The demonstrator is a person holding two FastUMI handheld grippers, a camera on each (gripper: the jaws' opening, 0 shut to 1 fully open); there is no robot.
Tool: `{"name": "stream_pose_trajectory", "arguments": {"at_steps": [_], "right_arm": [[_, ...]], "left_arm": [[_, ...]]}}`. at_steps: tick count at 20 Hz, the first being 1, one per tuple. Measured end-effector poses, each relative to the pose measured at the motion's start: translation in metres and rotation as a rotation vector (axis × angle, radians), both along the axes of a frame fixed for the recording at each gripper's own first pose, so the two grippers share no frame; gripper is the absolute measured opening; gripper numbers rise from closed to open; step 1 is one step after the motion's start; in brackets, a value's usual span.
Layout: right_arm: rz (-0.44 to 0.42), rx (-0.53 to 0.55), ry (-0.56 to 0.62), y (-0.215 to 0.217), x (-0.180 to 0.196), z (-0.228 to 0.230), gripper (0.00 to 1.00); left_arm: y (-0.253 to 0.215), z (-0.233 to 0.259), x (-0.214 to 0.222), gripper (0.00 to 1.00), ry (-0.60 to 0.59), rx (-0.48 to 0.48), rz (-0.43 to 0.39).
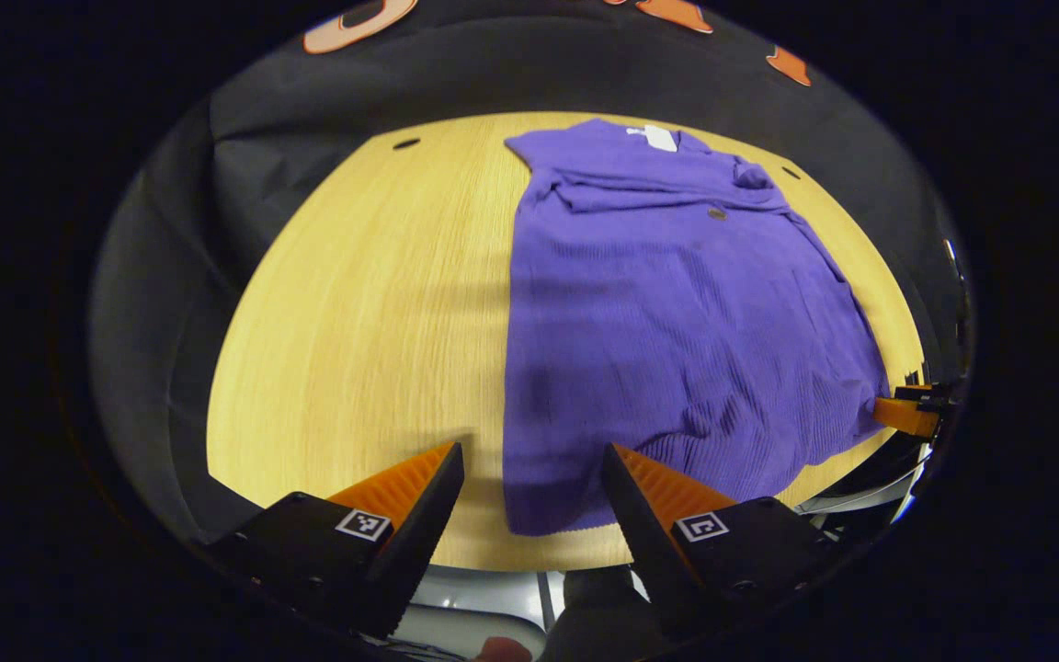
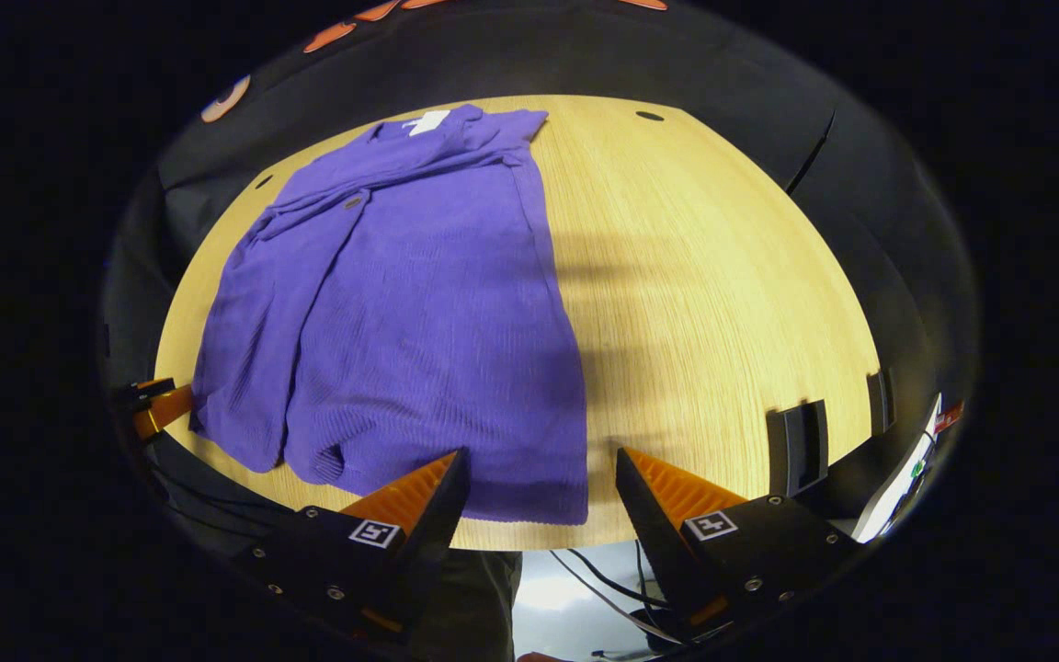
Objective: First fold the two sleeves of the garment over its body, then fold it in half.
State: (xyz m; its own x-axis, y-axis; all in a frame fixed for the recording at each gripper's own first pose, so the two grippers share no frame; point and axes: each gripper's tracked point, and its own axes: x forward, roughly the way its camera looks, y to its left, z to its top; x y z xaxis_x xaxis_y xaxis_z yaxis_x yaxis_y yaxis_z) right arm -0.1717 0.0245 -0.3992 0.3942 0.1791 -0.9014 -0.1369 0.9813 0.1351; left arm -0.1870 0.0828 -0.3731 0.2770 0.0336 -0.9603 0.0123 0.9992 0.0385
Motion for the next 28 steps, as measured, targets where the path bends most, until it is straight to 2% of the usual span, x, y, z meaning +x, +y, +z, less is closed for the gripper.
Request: {"name": "stream_pose_trajectory", "arguments": {"at_steps": [4,5,8,10,11,12,13,14,15,16,17,19,22,28], "right_arm": [[0.020,0.009,0.052,0.005,-0.004,-0.008,0.97],[0.029,0.012,0.065,0.008,-0.006,-0.007,0.97],[0.063,0.004,0.129,0.014,-0.015,-0.008,0.94],[0.089,0.008,0.150,0.020,-0.015,-0.007,0.88],[0.093,0.014,0.159,0.023,-0.015,-0.007,0.80],[0.099,0.040,0.174,0.029,-0.015,-0.006,0.64],[0.100,0.069,0.190,0.036,-0.016,-0.006,0.62],[0.096,0.080,0.201,0.038,-0.015,-0.005,0.54],[0.093,0.081,0.206,0.037,-0.012,-0.005,0.38],[0.084,0.106,0.210,0.039,-0.009,-0.004,0.31],[0.058,0.141,0.216,0.041,-0.007,-0.004,0.17],[0.008,0.198,0.244,0.044,-0.007,-0.004,0.06],[0.010,0.198,0.225,0.042,-0.002,0.004,0.04],[-0.020,0.260,0.096,0.046,0.028,0.066,0.04]], "left_arm": [[-0.001,-0.015,-0.019,0.97,0.160,-0.042,0.092],[-0.004,-0.015,-0.017,0.97,0.161,-0.049,0.079],[-0.009,-0.020,-0.024,0.99,0.258,-0.025,0.057],[-0.015,-0.020,-0.018,0.96,0.298,-0.028,0.059],[-0.020,-0.021,-0.018,0.91,0.323,-0.043,0.068],[-0.026,-0.021,-0.013,0.79,0.330,-0.067,0.070],[-0.032,-0.022,-0.011,0.58,0.347,-0.089,0.073],[-0.037,-0.023,-0.005,0.37,0.353,-0.109,0.073],[-0.040,-0.024,-0.003,0.30,0.359,-0.126,0.083],[-0.043,-0.025,0.001,0.19,0.364,-0.137,0.084],[-0.040,-0.022,-0.007,0.14,0.361,-0.147,0.076],[-0.041,-0.024,-0.004,0.11,0.349,-0.158,0.055],[-0.040,-0.016,0.001,0.05,0.336,-0.175,0.045],[-0.045,0.025,0.027,0.05,0.257,-0.246,0.009]]}}
